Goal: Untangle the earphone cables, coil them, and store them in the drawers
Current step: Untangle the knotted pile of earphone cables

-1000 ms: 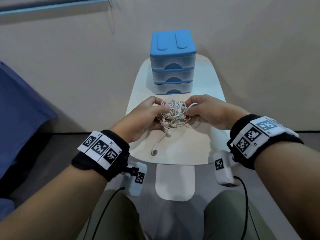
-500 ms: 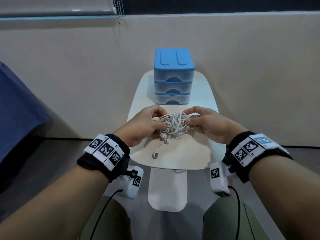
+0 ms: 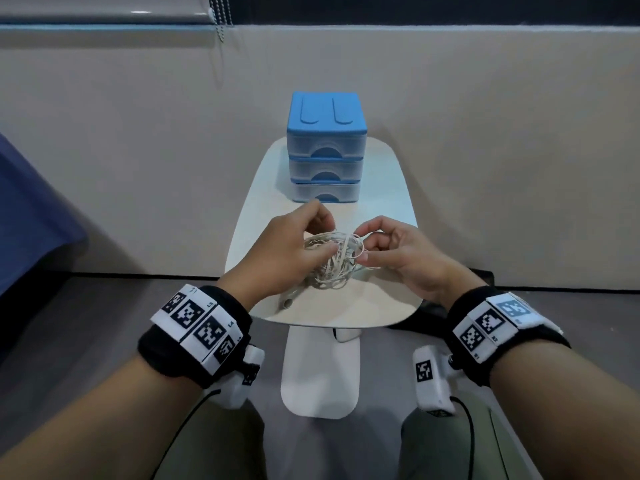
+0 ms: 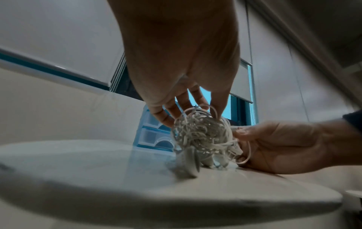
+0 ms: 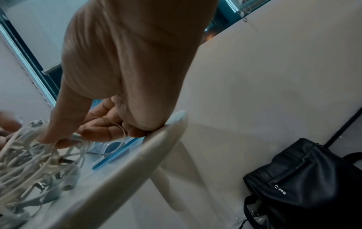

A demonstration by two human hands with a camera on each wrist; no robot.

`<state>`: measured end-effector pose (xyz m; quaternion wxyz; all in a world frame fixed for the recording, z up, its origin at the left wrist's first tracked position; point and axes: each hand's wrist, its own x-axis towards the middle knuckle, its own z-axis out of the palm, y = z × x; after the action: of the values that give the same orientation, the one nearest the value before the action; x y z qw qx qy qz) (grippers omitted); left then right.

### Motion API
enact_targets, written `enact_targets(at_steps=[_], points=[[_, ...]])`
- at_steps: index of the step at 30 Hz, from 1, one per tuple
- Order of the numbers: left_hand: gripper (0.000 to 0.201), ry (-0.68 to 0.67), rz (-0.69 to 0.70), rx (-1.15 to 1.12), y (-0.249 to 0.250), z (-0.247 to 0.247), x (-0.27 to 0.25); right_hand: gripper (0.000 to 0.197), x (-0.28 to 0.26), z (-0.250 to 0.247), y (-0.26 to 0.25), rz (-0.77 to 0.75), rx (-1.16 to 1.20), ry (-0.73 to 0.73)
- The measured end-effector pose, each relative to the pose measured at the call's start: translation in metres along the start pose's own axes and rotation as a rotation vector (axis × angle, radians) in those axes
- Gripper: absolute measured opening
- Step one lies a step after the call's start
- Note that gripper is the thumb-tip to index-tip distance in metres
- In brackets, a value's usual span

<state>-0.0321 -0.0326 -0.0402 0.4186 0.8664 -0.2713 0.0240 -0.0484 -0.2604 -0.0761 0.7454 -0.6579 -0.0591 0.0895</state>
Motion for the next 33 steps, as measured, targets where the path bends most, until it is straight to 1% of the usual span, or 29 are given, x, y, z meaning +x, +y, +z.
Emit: enact_targets(at_steps=[3,6,9,10,12,15,17,19,21,23,25,27,29,30,32,33], points=[[0.017,-0.034,0.057,0.089,0.005,-0.001,0.003,0.037,0.001,-0.001,0.003,0.001,-0.003,-0.003],[0.013,-0.033,0.042,0.15,0.005,-0.002,0.006,0.041,0.001,-0.005,0.005,-0.007,0.03,-0.017],[0.008,-0.006,0.035,0.181,0.005,0.002,0.009,0.053,-0.002,-0.01,0.005,-0.012,0.101,-0.042],[0.006,0.008,0.031,0.194,0.006,0.004,0.01,0.052,-0.002,-0.011,0.004,-0.015,0.108,-0.049],[0.005,0.022,0.034,0.193,0.005,0.008,0.012,0.048,-0.003,-0.012,0.004,-0.01,0.105,-0.054],[0.002,0.0,0.046,0.143,0.005,0.009,0.013,0.05,-0.002,-0.011,0.005,-0.004,0.089,-0.043],[0.012,-0.027,0.059,0.121,0.004,0.007,0.011,0.054,-0.002,-0.011,0.005,-0.001,0.091,-0.036],[0.017,-0.034,0.084,0.101,0.005,0.002,0.007,0.058,-0.001,-0.012,0.005,0.016,0.107,-0.032],[0.019,0.002,0.128,0.077,0.006,-0.002,0.003,0.049,-0.002,-0.012,0.003,0.012,0.115,-0.019],[0.025,0.068,0.144,0.032,0.008,-0.006,-0.001,0.037,-0.003,-0.009,0.001,-0.007,0.064,0.007],[0.034,0.128,0.14,-0.013,0.01,-0.008,-0.006,0.035,-0.005,-0.005,-0.003,-0.003,0.021,0.017],[0.04,0.158,0.153,-0.018,0.01,-0.008,-0.009,0.034,-0.006,0.0,-0.005,0.001,-0.003,-0.002],[0.042,0.151,0.169,0.004,0.007,-0.005,-0.012,0.028,-0.006,0.002,-0.006,0.002,-0.029,-0.016],[0.044,0.136,0.177,0.022,0.005,-0.003,-0.014,0.029,-0.005,0.004,-0.005,-0.006,-0.04,-0.02],[0.047,0.1,0.197,0.056,0.003,0.003,-0.018,0.036,-0.005,0.006,-0.003,-0.01,-0.07,-0.039],[0.048,0.074,0.206,0.066,0.002,0.006,-0.02,0.036,-0.006,0.007,-0.003,-0.001,-0.087,-0.053]])
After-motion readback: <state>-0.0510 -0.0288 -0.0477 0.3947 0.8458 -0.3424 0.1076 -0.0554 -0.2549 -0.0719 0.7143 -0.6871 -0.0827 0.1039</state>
